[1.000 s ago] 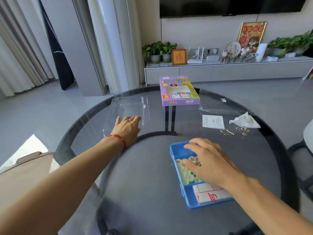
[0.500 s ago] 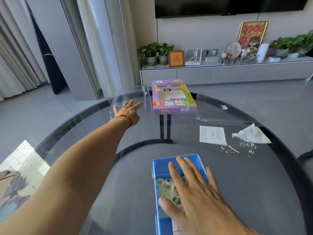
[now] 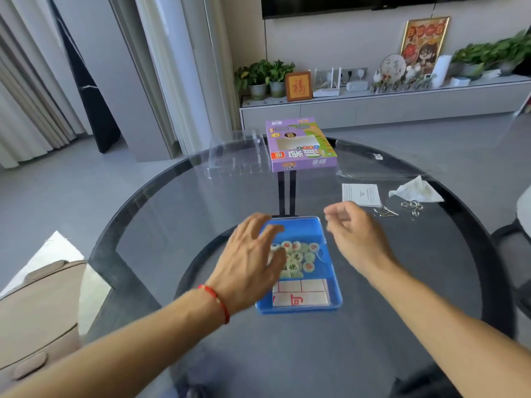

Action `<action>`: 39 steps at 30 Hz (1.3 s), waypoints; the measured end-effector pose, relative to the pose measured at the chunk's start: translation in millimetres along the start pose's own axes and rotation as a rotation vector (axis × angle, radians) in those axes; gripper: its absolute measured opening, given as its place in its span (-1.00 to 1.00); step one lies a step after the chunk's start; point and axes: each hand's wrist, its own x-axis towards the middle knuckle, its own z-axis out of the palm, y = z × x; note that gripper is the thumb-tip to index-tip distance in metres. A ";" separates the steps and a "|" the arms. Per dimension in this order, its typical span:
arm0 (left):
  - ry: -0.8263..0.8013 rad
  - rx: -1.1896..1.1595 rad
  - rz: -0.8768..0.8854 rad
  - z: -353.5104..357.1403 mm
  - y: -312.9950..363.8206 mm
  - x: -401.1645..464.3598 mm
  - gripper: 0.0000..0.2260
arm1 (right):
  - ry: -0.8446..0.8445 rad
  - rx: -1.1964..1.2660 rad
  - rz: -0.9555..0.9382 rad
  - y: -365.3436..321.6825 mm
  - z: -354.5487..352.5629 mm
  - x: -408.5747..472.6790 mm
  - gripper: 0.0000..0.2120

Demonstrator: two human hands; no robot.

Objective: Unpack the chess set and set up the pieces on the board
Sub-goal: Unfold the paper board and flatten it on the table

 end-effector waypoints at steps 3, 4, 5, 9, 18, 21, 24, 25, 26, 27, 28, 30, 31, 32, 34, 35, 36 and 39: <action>-0.186 0.096 -0.050 8.8 9.7 -26.8 -0.32 | -0.036 -0.304 0.101 9.5 -4.5 -4.2 -0.84; -0.223 0.123 -0.057 11.7 10.3 -29.2 -0.27 | -0.092 -0.315 0.144 9.0 -3.2 -7.0 -0.77; -0.244 0.146 -0.063 12.9 11.1 -29.6 -0.25 | -0.134 -0.278 0.172 6.1 -1.6 -10.1 -0.70; -0.297 0.216 -0.072 13.3 12.7 -28.1 -0.30 | -0.189 -0.202 0.223 -6.6 2.0 -12.0 -0.71; -0.412 0.318 -0.102 -2.1 21.6 -32.2 0.05 | -0.267 -0.332 0.243 -30.0 8.7 -13.1 -0.82; -0.396 0.284 -0.104 -1.9 26.2 -36.1 0.16 | -0.249 -0.579 0.138 -38.1 15.3 -14.3 -0.78; -0.354 0.263 -0.097 -1.6 28.1 -37.8 0.15 | -0.224 -0.640 0.106 -40.2 20.3 -12.1 -0.78; -0.360 0.255 -0.105 -2.2 26.8 -37.2 0.14 | -0.236 -0.610 0.121 -37.8 20.3 -9.6 -0.80; -0.362 0.263 -0.104 -3.2 24.0 -36.0 0.13 | -0.267 -0.534 0.147 -34.2 19.2 -7.0 -0.84; -0.350 0.277 -0.091 -4.4 20.8 -34.9 0.10 | -0.303 -0.430 0.174 -30.6 17.2 -4.9 -0.88; -0.321 0.288 -0.071 -4.8 17.6 -33.9 0.07 | -0.327 -0.320 0.197 -26.4 14.8 -2.8 -0.89; -0.242 0.296 -0.045 -8.4 17.2 -32.6 0.00 | -0.343 -0.171 0.213 -18.2 12.0 0.3 -0.87; -0.209 0.292 -0.049 -11.7 19.2 -32.4 -0.01 | -0.341 -0.129 0.209 -13.2 12.3 2.1 -0.88; -0.174 0.291 -0.058 -16.0 21.4 -32.0 -0.01 | -0.335 -0.107 0.205 -8.9 13.4 3.8 -0.88; -0.057 0.279 -0.062 -27.6 20.7 -30.9 -0.07 | -0.318 -0.094 0.201 -1.8 15.6 7.5 -0.87; 0.013 0.235 -0.063 -35.0 17.6 -31.4 -0.13 | -0.304 -0.101 0.189 0.5 16.4 9.5 -0.86; 0.074 0.157 -0.071 -42.6 12.8 -32.8 -0.21 | -0.290 -0.127 0.172 2.7 16.6 11.0 -0.84; 0.201 -0.090 -0.170 -55.3 -4.2 -42.3 -0.49 | -0.219 -0.386 0.049 0.2 17.7 11.0 -0.80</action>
